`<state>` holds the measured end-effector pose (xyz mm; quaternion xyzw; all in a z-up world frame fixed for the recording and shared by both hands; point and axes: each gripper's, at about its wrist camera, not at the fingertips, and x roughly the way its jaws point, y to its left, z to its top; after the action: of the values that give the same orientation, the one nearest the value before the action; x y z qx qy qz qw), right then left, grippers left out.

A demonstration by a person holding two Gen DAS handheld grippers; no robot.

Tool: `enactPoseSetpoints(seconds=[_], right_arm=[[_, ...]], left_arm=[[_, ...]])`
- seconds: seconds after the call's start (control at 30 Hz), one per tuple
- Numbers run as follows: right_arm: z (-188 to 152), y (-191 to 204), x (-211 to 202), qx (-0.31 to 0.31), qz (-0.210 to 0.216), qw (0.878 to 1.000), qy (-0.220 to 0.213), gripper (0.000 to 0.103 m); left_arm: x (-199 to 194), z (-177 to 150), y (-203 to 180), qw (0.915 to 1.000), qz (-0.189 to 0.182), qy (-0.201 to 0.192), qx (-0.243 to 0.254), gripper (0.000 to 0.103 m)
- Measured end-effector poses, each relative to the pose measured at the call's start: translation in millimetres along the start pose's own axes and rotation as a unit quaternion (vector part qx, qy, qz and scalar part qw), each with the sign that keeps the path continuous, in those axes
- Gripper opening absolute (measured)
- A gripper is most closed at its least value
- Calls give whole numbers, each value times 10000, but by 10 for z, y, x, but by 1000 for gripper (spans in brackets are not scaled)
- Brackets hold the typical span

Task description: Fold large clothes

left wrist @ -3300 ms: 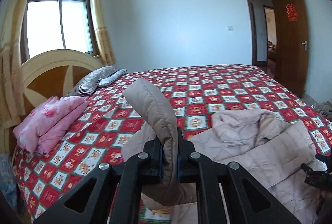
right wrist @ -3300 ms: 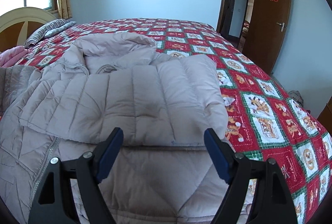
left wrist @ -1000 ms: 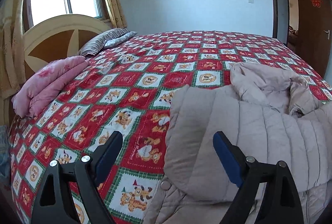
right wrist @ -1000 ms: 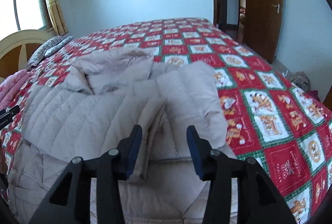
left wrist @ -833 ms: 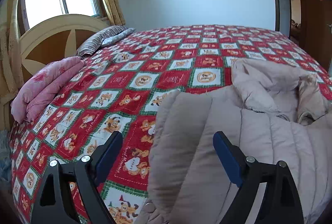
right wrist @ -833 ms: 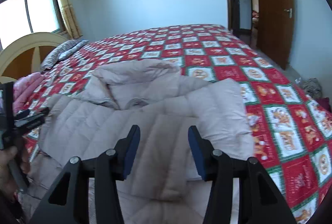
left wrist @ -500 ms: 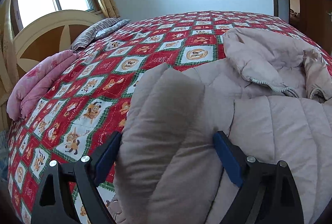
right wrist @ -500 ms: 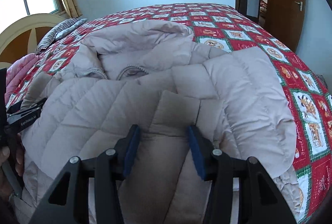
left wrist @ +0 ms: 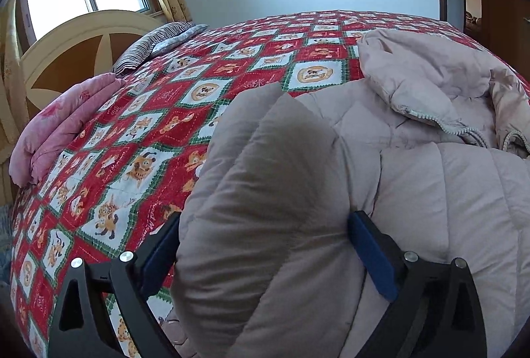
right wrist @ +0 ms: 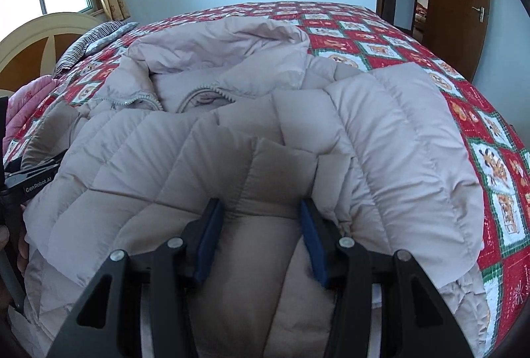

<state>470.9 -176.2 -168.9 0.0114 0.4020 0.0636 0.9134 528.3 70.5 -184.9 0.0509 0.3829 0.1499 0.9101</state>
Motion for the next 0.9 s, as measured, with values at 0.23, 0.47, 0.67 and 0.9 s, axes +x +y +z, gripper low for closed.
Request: enactPoseSetpoints(seconds=[0.23, 0.47, 0.67, 0.9], right_arm=[[1, 95, 16, -263, -318, 9991, 60, 51], [172, 345, -395, -413, -710, 9955, -467, 63], [350, 732, -245, -591, -203, 9973, -376, 67], [198, 792, 136, -614, -184, 9979, -42, 67]], left_arm=[[38, -14, 4, 10000, 10, 47, -37, 100], [34, -25, -17, 9999, 101, 14, 4, 101], [30, -21, -21, 9999, 117, 1, 10, 101], [25, -23, -27, 9999, 109, 5, 9, 101]])
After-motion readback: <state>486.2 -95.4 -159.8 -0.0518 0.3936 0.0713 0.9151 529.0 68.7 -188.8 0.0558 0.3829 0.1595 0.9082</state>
